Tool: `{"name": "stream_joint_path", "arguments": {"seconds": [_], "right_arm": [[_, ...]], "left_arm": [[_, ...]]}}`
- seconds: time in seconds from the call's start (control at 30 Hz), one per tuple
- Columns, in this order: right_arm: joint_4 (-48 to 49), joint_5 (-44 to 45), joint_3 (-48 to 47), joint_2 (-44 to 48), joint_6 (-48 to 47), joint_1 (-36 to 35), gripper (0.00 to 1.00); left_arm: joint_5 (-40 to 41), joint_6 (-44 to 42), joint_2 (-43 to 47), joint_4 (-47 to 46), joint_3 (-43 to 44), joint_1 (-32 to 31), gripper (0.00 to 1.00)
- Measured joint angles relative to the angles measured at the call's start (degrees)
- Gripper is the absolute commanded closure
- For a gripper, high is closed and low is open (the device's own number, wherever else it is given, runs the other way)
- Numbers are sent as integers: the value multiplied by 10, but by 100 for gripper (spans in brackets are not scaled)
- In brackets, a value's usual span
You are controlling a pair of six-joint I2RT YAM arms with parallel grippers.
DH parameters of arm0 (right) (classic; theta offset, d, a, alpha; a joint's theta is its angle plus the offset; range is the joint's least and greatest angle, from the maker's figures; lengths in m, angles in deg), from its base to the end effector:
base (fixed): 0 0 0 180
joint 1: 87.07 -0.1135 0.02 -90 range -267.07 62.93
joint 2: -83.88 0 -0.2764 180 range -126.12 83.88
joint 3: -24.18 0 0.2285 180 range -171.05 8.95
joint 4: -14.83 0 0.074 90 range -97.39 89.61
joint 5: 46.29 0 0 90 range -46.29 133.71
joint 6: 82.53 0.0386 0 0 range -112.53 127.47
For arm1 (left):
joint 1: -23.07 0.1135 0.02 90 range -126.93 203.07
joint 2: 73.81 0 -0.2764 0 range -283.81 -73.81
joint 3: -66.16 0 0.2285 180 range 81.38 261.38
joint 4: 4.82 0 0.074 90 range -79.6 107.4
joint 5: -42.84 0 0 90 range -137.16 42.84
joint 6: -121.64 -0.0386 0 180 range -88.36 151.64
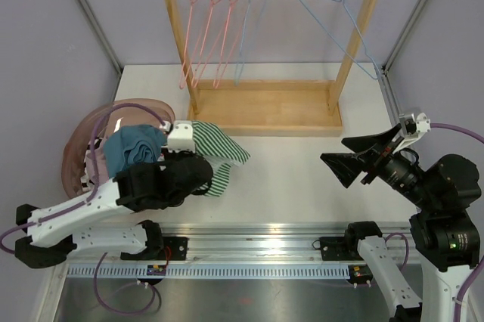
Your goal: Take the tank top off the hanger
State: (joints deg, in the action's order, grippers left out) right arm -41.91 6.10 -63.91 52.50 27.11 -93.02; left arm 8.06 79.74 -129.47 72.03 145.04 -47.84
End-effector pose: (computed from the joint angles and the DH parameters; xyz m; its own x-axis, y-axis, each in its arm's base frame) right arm 0.0115 0.0249 0.4484 -0.2321 0.2435 -0.9417 -0.6488 0.6825 0.3364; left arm 0.0728 -0.1134 0.3545 -0.4585 0.0267 -0.8883 0.0576 0.9983 0.0003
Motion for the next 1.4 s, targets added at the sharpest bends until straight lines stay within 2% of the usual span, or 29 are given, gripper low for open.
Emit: {"name": "stream_joint_path", "arguments": {"seconds": [0.1,0.27,0.43,0.57,0.67,0.8,0.9,0.97,1.03,1.07,1.1,1.13,1.2,1.27,1.3,1.4], "right_arm": [[2,0,-2,0,3,0,0],[3,0,-14,0,9,0,0],[16,-9,-23,0,19,0,1],[28,-16,-29,0,29,0,0],[33,-25,-31,0,34,0,1],[45,-37,-32,0,40,0,1],[61,-44,-25,1,47,0,1],[72,-50,-12,4,54,0,1],[75,-55,1,6,59,0,0],[74,-56,6,6,61,0,1],[72,-54,9,6,61,0,0],[64,-52,9,6,61,0,1],[47,-39,9,6,54,0,1],[19,-19,2,3,43,0,0],[6,-5,-2,2,36,0,0],[-32,35,-5,-4,15,0,1]], "left_arm": [[19,-20,34,28,25,61,100],[2,-89,87,8,27,226,100],[-82,-150,84,-50,28,449,100],[-163,-175,35,-105,24,653,100],[-236,-177,-24,-157,7,773,100],[-344,-173,-132,-211,-20,866,100],[-412,-167,-232,-236,-23,894,100],[-444,-165,-268,-248,-25,902,100],[-464,-163,-276,-256,-27,908,86],[-469,-164,-274,-256,-27,910,74],[-474,-166,-271,-255,-27,912,57],[-478,-169,-267,-254,-27,914,45],[-489,-169,-251,-252,-27,915,28],[-496,-173,-223,-249,-26,914,7],[-500,-176,-205,-246,-26,914,1],[-506,-188,-150,-227,-14,912,1]]}}
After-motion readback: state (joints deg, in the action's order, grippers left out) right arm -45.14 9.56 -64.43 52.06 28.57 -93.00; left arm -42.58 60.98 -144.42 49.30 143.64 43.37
